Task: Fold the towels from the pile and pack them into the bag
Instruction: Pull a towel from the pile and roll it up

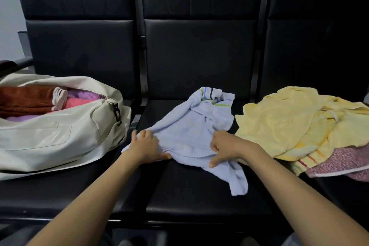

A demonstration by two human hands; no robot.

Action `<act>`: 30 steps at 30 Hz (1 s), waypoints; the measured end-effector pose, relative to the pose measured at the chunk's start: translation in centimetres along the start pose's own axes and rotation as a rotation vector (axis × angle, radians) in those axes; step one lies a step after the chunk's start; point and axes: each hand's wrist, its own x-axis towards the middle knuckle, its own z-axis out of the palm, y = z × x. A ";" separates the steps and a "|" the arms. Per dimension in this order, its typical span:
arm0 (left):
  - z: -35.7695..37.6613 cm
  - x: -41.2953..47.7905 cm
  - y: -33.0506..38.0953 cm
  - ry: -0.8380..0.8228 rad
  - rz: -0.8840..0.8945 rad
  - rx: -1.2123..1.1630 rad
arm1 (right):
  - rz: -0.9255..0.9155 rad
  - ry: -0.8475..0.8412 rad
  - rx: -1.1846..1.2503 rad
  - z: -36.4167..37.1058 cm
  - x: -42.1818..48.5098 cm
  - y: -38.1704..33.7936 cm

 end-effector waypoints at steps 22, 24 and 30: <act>-0.5 0.7 2.3 0.025 0.398 -0.201 | 0.021 0.008 0.009 0.0 0.2 0.9; -0.4 0.6 2.3 -0.035 0.400 -0.292 | 0.044 0.022 0.070 -0.2 0.0 1.2; -0.8 0.3 3.2 -0.051 0.208 -0.226 | 0.194 -0.036 0.168 0.0 0.1 2.2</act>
